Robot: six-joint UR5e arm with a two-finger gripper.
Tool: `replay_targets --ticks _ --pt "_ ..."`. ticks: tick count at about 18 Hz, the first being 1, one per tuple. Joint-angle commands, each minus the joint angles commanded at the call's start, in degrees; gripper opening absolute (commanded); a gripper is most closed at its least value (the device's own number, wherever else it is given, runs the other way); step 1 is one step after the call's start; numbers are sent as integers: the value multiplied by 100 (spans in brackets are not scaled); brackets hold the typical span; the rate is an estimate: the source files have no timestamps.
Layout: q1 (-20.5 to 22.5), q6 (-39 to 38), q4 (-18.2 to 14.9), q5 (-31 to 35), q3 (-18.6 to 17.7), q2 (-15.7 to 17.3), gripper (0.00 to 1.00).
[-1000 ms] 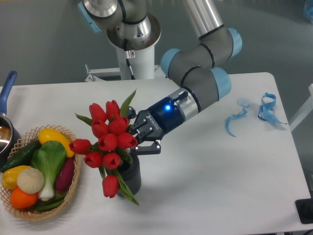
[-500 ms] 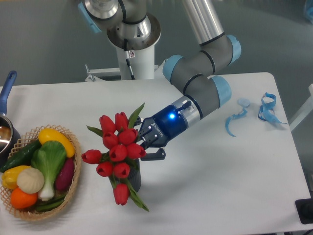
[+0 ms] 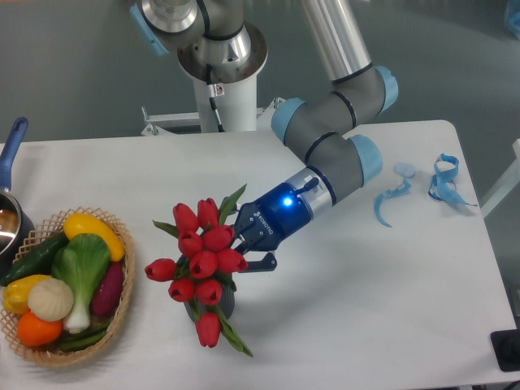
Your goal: Insert the flowers into the vase
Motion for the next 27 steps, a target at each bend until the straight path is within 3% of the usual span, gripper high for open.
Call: replay_targets --ticks 7,12,13,14,15,16,19,27 --pt "9 0 0 299 -62 0 20" --pt "88 114 0 343 -62 0 26" --pt "123 201 0 343 -45 9 50" --pt "132 237 0 343 -36 17 64" --pt "175 246 9 343 -36 26 91" --pt "211 237 0 352 -53 61 100" --pt "272 237 -9 439 -62 210 100" --pt "343 255 -9 1642 -97 667 100"
